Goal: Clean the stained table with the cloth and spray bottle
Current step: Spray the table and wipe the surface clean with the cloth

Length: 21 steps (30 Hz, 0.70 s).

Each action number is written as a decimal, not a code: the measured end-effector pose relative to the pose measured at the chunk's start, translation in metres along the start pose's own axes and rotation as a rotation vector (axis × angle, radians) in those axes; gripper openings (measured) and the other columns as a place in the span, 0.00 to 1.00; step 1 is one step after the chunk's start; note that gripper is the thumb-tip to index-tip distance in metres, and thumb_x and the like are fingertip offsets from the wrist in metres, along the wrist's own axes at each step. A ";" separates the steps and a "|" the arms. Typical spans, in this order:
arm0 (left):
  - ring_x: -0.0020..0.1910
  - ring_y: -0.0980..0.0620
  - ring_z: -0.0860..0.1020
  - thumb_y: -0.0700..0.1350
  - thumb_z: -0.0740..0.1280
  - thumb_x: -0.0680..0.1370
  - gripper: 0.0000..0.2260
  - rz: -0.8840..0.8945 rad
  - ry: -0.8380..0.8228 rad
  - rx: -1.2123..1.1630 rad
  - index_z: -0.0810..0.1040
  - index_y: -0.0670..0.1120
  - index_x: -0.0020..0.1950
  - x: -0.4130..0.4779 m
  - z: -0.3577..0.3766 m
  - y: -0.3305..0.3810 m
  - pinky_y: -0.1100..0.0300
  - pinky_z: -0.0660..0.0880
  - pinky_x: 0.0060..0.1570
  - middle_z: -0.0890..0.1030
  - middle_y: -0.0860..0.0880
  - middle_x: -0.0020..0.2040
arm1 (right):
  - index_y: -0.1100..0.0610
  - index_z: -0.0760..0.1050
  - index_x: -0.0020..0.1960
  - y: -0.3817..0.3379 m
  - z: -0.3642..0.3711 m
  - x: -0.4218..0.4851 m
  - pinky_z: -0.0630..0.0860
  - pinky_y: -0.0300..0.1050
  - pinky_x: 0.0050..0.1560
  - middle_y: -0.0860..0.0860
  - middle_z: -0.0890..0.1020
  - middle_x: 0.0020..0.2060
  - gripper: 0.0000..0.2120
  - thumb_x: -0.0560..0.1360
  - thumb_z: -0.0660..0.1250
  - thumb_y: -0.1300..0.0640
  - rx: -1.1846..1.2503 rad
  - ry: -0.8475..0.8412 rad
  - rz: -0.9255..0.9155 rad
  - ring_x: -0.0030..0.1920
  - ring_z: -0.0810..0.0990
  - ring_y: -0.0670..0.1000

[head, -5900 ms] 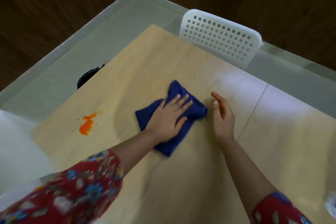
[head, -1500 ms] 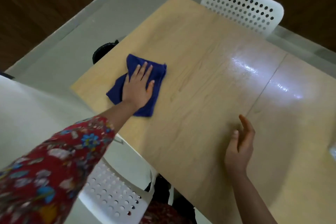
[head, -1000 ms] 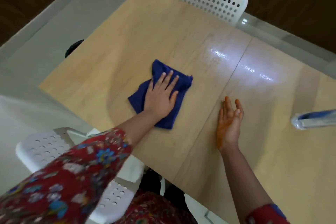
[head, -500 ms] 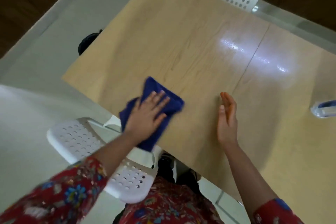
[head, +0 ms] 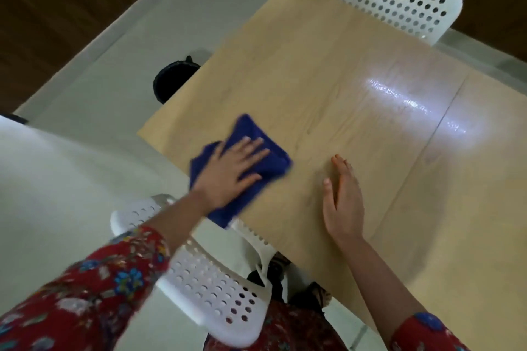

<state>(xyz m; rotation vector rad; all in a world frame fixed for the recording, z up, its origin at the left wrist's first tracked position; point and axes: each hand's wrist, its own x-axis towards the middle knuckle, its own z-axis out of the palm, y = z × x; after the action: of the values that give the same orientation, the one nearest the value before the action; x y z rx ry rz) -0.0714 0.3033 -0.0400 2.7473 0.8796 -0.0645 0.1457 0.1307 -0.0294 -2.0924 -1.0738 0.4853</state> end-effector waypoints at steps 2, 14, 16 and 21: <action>0.77 0.55 0.53 0.58 0.49 0.80 0.24 -0.202 0.031 -0.023 0.56 0.59 0.77 -0.006 -0.016 -0.063 0.39 0.58 0.70 0.54 0.58 0.78 | 0.52 0.62 0.75 0.000 0.002 0.001 0.60 0.54 0.74 0.48 0.66 0.74 0.25 0.79 0.53 0.46 -0.060 0.029 0.039 0.75 0.61 0.48; 0.79 0.50 0.47 0.58 0.48 0.83 0.25 -0.461 0.088 -0.027 0.50 0.55 0.80 0.135 -0.050 -0.103 0.44 0.47 0.75 0.48 0.54 0.80 | 0.50 0.64 0.74 -0.006 0.006 -0.001 0.65 0.53 0.72 0.48 0.69 0.72 0.27 0.77 0.53 0.42 -0.120 0.092 0.058 0.73 0.65 0.47; 0.79 0.50 0.48 0.60 0.48 0.82 0.26 -0.385 0.071 -0.016 0.51 0.55 0.79 0.154 -0.045 -0.063 0.44 0.48 0.75 0.49 0.53 0.80 | 0.50 0.66 0.73 -0.005 0.003 -0.002 0.66 0.52 0.71 0.48 0.70 0.71 0.26 0.77 0.53 0.43 -0.059 0.110 0.067 0.72 0.67 0.47; 0.78 0.54 0.46 0.65 0.49 0.80 0.28 0.137 -0.023 0.033 0.49 0.59 0.79 0.090 -0.006 0.032 0.48 0.42 0.76 0.48 0.56 0.80 | 0.50 0.69 0.66 -0.005 -0.004 -0.006 0.70 0.39 0.65 0.48 0.78 0.62 0.16 0.80 0.57 0.52 0.325 0.241 0.112 0.64 0.75 0.43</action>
<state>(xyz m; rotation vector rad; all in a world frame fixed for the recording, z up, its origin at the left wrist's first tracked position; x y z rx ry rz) 0.0208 0.3303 -0.0379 2.8231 0.6886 -0.0854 0.1414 0.1263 -0.0228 -1.8716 -0.6909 0.4171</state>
